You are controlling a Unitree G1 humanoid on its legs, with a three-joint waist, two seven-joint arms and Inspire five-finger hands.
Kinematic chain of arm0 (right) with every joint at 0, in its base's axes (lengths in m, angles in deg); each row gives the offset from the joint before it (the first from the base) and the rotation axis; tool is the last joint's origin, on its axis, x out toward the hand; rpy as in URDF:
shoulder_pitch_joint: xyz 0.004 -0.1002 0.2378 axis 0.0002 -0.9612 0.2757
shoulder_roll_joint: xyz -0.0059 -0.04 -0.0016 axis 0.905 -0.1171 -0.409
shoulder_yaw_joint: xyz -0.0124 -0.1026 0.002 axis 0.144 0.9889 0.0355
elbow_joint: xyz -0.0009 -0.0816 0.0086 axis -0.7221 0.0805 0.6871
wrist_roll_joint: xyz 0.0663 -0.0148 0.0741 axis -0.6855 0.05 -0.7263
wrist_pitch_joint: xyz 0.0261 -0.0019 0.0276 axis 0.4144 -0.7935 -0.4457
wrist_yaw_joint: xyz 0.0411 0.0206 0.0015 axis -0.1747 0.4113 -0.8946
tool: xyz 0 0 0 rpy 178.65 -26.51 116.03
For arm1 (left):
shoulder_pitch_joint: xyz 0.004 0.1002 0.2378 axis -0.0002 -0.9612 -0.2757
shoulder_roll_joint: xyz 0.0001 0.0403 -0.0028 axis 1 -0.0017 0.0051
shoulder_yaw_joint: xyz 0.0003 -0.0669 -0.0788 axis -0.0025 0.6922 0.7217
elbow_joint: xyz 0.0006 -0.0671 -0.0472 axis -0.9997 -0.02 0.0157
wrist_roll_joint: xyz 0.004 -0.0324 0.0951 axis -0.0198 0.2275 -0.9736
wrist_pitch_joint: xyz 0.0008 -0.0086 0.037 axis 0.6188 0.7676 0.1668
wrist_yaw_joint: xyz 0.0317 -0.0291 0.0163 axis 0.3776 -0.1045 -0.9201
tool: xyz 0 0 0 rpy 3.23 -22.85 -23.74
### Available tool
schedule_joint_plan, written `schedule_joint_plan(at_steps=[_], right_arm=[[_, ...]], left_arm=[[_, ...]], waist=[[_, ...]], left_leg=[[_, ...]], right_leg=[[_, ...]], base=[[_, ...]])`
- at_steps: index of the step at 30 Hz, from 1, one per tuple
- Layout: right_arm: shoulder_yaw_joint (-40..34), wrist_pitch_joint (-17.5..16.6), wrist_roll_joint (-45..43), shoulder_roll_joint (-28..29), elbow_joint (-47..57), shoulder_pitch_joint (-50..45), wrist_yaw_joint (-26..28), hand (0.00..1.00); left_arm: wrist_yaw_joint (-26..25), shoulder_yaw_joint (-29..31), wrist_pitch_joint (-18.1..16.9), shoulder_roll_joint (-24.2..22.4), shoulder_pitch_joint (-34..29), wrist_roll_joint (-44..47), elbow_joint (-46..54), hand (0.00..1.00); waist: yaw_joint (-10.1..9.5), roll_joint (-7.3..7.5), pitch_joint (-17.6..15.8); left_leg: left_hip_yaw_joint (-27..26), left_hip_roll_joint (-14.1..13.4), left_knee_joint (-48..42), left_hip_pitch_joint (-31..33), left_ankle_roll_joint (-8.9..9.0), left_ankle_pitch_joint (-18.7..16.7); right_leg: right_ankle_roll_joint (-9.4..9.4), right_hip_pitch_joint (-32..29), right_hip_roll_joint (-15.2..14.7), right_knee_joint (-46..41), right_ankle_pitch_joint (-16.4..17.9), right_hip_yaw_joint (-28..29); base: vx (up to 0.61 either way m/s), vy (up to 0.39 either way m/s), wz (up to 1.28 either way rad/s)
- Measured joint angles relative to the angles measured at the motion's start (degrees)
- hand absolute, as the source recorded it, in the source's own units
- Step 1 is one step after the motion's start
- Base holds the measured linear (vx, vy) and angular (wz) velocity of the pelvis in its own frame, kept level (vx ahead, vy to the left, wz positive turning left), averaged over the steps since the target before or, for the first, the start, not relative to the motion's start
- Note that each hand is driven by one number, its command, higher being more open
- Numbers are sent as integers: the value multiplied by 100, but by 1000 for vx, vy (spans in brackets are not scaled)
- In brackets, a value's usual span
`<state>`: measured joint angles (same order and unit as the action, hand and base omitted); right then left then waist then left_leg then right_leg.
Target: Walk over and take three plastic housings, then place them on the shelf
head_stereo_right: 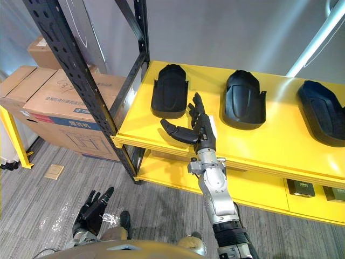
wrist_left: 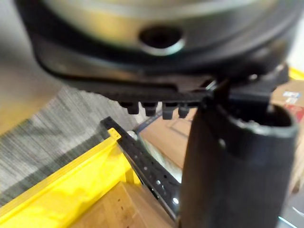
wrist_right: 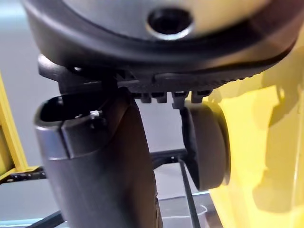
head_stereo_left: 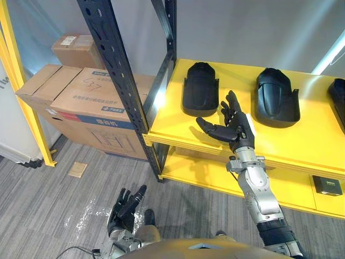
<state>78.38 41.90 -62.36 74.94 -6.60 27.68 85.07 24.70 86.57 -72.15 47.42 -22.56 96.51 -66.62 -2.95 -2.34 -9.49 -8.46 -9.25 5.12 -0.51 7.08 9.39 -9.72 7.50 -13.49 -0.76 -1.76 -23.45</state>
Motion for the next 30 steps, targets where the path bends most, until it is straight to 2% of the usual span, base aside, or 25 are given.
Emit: schedule_joint_plan(at_steps=[16,22,26,30], right_arm=[[51,154,49,48,-250,363,-132,100],[55,154,280,74,-260,476,-403,100],[-1,156,496,73,-204,513,-705,100],[-212,156,507,73,464,223,-905,100]], left_arm=[[111,78,11,115,29,134,-302,100],[117,80,8,110,36,127,-302,100],[125,99,5,71,33,122,-347,100],[121,274,-2,-60,27,122,-350,100]], waist=[[-37,-17,-136],[-23,-1,-153],[-39,94,-211],[-13,120,-228]], left_leg=[[156,78,1,-6,-10,1],[181,68,1,-26,-3,-4],[77,38,2,-80,8,-31],[-36,22,2,-96,15,-42]], right_leg=[[-27,169,-43,70,40,-179],[-46,209,-33,71,29,-187],[-33,182,-15,62,33,-91],[-31,96,-17,28,34,25]], base=[[-4,-4,5],[5,-10,2],[-19,-10,-12],[-11,-5,-16]])
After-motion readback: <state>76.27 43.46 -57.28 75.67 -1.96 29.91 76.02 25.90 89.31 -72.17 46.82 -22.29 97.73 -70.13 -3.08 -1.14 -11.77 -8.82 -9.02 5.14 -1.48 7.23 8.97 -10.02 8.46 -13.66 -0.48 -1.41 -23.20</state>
